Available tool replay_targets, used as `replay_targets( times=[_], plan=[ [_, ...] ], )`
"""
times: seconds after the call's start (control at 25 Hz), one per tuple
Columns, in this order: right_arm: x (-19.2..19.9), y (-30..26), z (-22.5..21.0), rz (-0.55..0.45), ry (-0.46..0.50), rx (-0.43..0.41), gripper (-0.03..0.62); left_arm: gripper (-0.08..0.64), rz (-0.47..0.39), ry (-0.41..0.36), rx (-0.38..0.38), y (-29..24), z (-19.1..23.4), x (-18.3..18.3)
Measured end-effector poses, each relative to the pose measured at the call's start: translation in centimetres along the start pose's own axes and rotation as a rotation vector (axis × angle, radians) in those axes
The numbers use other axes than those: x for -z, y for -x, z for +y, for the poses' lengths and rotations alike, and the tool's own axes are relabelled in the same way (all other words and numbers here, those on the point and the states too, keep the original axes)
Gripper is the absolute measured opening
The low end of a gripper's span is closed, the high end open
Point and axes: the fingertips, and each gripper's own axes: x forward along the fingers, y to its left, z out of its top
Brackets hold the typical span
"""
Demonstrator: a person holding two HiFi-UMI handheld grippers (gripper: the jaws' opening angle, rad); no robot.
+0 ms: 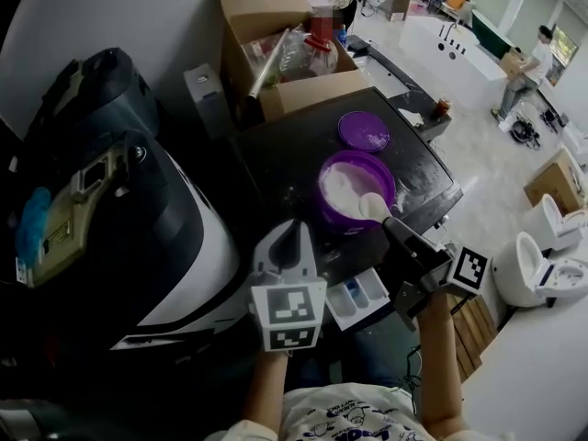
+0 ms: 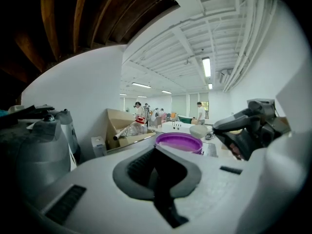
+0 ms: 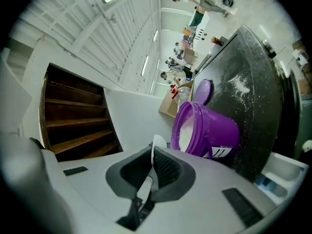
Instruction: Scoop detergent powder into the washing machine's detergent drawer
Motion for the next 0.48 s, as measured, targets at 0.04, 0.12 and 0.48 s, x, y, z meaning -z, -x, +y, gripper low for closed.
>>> replay_targets(
  times=[0.04,0.12,0.48],
  plan=[
    [0.1,0.3,0.0,-0.003,0.005,0.006,0.02,0.003,0.001,0.0,0.005,0.0,-0.2,0.1],
    [0.2,0.8,-0.1,-0.009,0.017,0.017,0.02,0.003,0.006,-0.001,0.014,0.1,-0.5,0.4],
    [0.3,2.9,-1.0,-0.024,0.014,0.031,0.02,0.002,0.029,0.011,0.035,0.4,-2.2,2.1]
  ],
)
